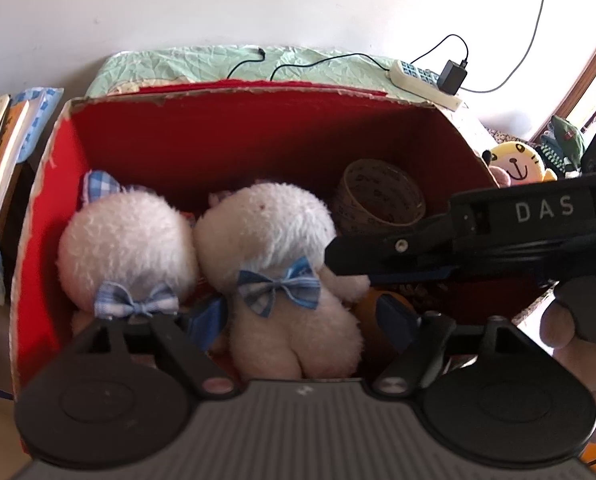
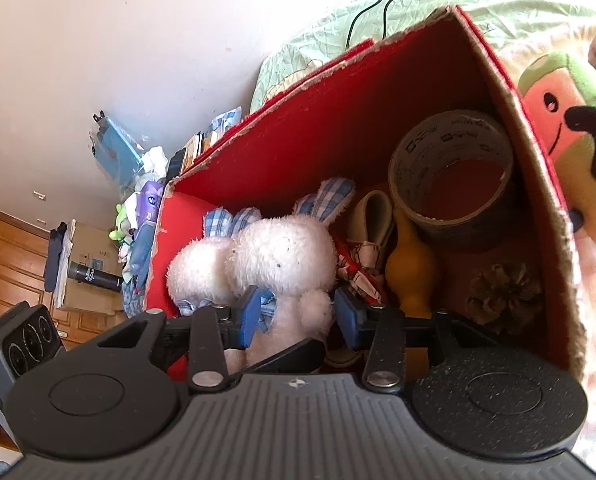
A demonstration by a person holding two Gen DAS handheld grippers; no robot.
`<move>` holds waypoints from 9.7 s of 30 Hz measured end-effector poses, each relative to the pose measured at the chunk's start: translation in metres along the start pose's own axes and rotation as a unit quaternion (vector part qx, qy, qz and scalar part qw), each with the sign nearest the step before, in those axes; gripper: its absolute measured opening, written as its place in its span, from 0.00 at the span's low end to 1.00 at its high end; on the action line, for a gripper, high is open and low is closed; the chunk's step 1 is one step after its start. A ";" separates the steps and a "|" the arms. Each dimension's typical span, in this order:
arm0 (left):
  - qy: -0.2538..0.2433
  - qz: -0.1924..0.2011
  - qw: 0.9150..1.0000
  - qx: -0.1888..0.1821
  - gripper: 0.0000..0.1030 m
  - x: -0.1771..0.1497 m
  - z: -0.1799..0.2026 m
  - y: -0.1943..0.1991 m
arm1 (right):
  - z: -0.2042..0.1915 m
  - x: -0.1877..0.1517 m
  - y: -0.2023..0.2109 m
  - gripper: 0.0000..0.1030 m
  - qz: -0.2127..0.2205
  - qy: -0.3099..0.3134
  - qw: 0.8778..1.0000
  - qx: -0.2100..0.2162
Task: Organize objects
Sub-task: 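Open the right gripper to release the bear beside the bunny, then withdraw the right gripper from the box toward the yellow tiger plush, then grasp the yellow tiger plush with pink body with the right gripper, then lift the tiger plush with the right gripper and carry it toward the red box, then lower the tiger plush into the red box with the right gripper, then open the right gripper to release the tiger inside the box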
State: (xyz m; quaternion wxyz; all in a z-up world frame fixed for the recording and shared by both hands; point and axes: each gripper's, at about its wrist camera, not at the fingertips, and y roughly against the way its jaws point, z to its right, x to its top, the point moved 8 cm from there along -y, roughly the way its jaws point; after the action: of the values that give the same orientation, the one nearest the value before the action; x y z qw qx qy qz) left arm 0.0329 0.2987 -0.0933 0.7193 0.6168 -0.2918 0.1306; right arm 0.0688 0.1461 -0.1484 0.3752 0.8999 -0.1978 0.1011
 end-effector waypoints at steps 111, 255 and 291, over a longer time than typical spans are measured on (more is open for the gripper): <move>-0.091 -0.153 0.980 0.086 0.98 -0.064 0.299 -0.104 | 0.229 -0.066 0.207 0.59 0.003 -0.096 0.993 -0.075; -0.013 0.012 0.998 -0.066 0.97 0.028 0.060 -0.014 | 0.003 0.007 0.086 0.47 0.043 0.160 0.976 -0.145; -0.089 0.023 0.991 0.102 0.98 0.000 0.081 0.054 | 0.014 -0.039 0.152 0.43 0.074 0.074 0.988 -0.116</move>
State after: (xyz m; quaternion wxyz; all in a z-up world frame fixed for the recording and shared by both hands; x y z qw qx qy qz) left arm -0.0176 0.2314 -0.0440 0.6206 0.6892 -0.3538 0.1210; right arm -0.0319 0.0497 -0.0748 0.4823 0.8232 -0.2459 0.1711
